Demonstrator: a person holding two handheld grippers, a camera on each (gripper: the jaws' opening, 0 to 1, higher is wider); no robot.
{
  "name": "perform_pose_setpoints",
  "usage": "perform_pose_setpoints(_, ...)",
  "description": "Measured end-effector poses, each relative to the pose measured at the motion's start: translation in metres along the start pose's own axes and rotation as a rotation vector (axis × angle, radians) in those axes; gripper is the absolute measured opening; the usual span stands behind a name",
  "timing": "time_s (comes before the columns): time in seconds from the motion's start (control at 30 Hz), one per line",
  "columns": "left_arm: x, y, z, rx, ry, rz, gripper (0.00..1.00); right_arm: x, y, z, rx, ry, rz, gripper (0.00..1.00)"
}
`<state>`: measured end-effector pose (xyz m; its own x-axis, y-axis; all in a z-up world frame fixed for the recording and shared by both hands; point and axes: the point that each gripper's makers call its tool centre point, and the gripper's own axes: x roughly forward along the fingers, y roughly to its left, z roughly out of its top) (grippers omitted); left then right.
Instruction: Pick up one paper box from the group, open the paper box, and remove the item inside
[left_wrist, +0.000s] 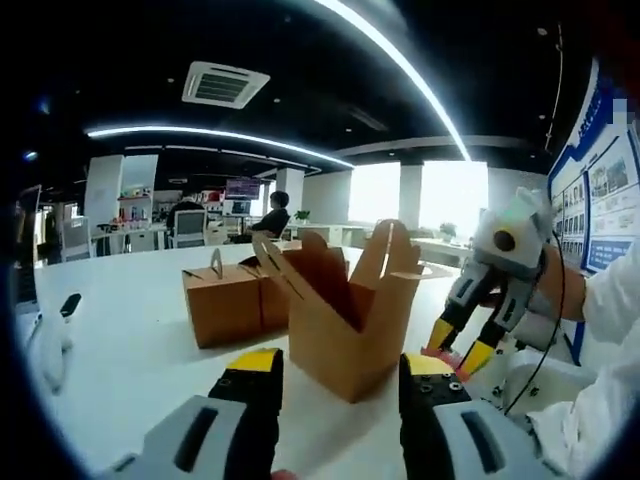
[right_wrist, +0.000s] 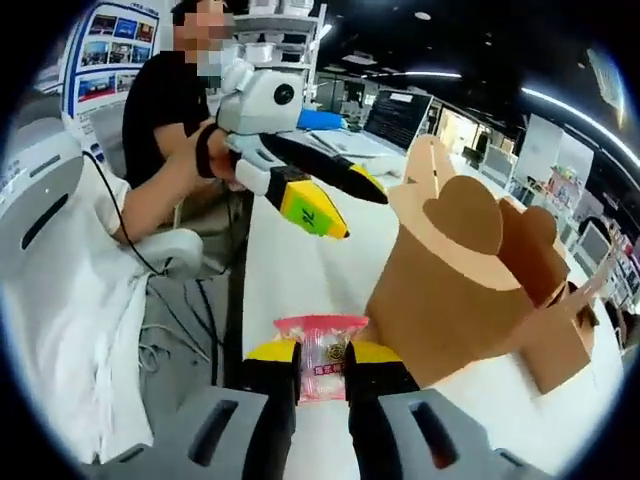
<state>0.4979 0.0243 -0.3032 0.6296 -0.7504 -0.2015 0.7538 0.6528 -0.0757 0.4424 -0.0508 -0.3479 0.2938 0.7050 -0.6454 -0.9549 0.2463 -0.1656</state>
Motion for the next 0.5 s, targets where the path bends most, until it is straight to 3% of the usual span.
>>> perform_pose_setpoints(0.5, -0.002, 0.001, -0.001, -0.011, -0.004, -0.005, 0.47, 0.020, 0.004, -0.012, -0.047, 0.082, 0.061, 0.19)
